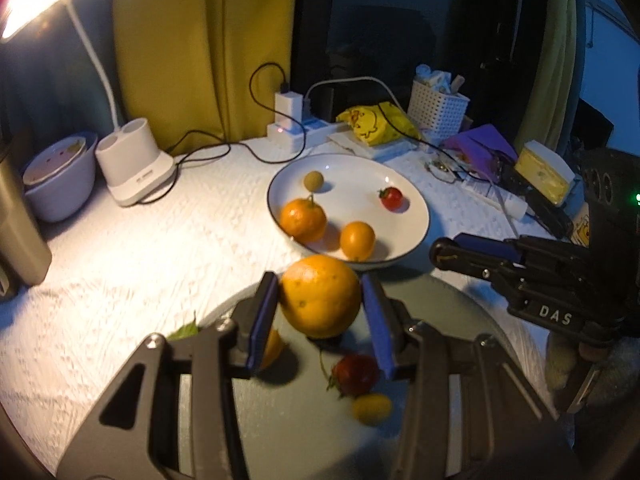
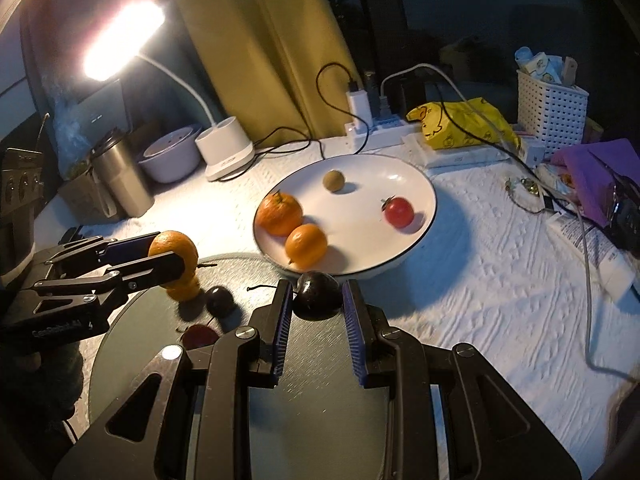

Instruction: Organize fruits

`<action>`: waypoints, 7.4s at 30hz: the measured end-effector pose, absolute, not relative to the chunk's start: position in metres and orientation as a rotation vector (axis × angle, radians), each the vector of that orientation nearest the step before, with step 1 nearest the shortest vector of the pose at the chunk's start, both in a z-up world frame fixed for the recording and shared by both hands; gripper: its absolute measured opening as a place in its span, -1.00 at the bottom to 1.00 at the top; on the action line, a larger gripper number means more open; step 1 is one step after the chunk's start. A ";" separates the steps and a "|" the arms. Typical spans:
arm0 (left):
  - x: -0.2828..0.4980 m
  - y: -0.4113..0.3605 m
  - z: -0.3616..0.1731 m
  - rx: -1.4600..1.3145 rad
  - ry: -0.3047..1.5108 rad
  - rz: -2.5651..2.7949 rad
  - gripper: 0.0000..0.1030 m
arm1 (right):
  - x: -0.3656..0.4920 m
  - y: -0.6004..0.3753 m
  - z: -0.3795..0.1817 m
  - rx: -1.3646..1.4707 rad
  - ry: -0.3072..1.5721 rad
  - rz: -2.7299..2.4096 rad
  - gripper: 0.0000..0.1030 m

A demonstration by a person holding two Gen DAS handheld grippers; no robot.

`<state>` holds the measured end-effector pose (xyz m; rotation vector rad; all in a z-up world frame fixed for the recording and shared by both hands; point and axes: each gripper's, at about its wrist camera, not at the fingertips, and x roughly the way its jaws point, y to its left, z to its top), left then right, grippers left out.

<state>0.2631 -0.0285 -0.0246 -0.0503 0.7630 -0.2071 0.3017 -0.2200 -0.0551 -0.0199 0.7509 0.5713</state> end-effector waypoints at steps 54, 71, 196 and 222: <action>0.377 -0.014 -0.024 -0.134 0.777 -0.165 -0.10 | 0.417 -0.210 -0.062 -0.007 0.692 0.386 -0.34; 0.312 0.001 -0.004 -0.148 0.713 -0.170 -0.10 | 0.358 -0.191 -0.050 -0.027 0.688 0.424 -0.34; 0.245 -0.076 -0.037 -0.002 0.775 -0.288 -0.35 | 0.277 -0.230 -0.070 -0.018 0.775 0.519 -0.45; 0.292 -0.064 -0.035 -0.034 0.820 -0.308 -0.33 | 0.332 -0.231 -0.067 0.008 0.771 0.513 -0.45</action>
